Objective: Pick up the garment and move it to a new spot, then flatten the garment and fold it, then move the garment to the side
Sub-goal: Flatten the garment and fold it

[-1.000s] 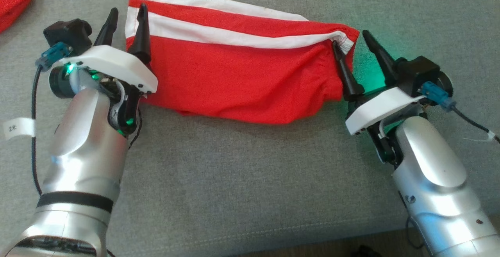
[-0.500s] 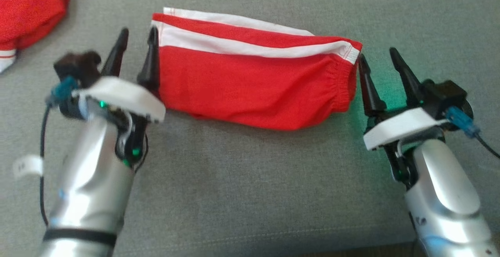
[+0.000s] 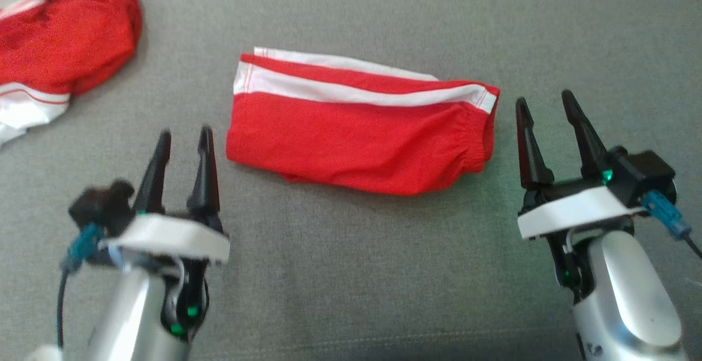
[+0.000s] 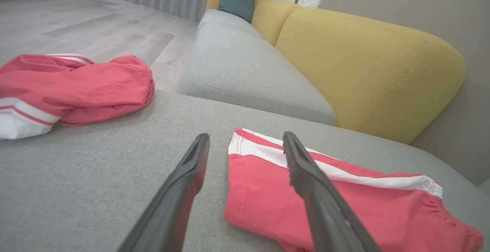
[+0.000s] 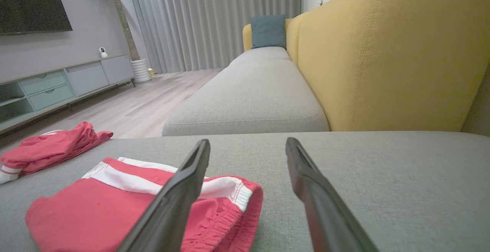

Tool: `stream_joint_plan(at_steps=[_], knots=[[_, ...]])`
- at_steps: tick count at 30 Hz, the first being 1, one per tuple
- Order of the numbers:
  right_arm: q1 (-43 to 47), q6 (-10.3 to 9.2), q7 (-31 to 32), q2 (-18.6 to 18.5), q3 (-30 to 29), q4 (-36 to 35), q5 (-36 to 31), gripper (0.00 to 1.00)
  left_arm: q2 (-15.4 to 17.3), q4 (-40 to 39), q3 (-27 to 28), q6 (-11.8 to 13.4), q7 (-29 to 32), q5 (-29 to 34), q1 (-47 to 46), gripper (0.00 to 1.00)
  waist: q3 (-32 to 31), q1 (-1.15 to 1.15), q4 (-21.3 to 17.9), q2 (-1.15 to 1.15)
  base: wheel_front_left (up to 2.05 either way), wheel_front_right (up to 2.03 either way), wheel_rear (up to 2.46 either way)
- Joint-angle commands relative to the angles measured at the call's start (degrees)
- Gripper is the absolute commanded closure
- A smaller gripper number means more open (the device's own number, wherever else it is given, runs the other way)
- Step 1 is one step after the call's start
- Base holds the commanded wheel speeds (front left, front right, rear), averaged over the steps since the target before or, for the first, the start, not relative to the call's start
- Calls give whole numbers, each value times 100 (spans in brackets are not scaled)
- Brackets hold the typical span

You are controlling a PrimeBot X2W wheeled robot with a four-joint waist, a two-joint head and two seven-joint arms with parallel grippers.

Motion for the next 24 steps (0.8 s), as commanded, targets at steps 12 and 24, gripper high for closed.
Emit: stream_joint_plan(at_steps=[12, 24], knots=[[357, 40, 89, 108, 57, -407, 71, 0, -31, -477, 148, 171, 132, 140, 618, 0, -486, 0, -38, 0, 0, 0, 0], [171, 40, 50, 110, 188, -569, 117, 0, 175, 667, 155, 203, 1371, -75, -642, 0, 107, 0, -378, 0, 0, 0, 0]])
